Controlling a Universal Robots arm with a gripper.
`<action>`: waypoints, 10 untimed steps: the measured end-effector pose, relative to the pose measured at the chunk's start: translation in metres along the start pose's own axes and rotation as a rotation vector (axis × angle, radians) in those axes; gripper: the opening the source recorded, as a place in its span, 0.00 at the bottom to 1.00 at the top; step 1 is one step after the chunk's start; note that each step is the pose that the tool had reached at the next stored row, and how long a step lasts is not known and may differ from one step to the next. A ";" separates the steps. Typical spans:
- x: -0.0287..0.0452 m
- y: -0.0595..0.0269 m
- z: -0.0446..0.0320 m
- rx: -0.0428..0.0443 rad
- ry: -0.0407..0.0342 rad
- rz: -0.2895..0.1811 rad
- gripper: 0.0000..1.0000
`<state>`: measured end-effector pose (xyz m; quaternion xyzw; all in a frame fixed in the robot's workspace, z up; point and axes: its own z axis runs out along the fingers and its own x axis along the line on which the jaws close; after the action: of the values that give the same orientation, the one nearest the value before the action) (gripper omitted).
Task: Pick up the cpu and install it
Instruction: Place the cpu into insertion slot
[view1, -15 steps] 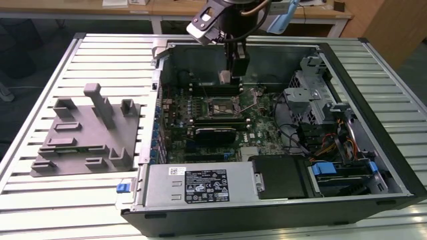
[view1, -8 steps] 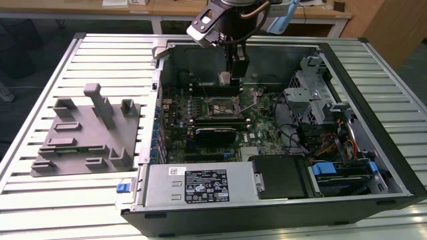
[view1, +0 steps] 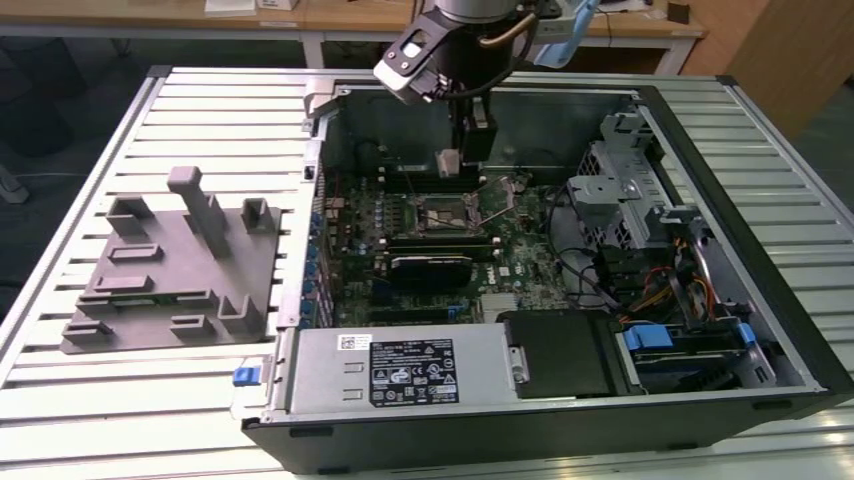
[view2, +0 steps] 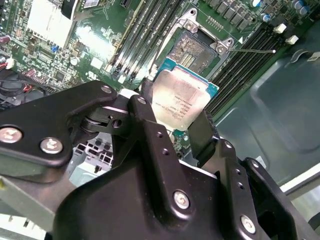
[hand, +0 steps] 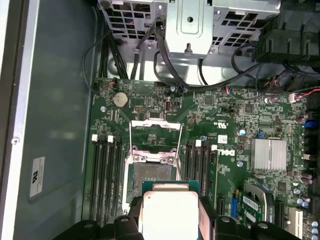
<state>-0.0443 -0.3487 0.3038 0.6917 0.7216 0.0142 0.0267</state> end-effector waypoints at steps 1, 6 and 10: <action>0.0000 -0.0001 0.0019 0.0000 0.0004 0.000 0.53; 0.0002 -0.0006 0.0103 0.0001 0.0004 0.000 0.53; 0.0002 -0.0008 0.0135 0.0001 0.0004 0.000 0.53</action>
<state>-0.0443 -0.3487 0.2903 0.6917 0.7216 0.0143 0.0265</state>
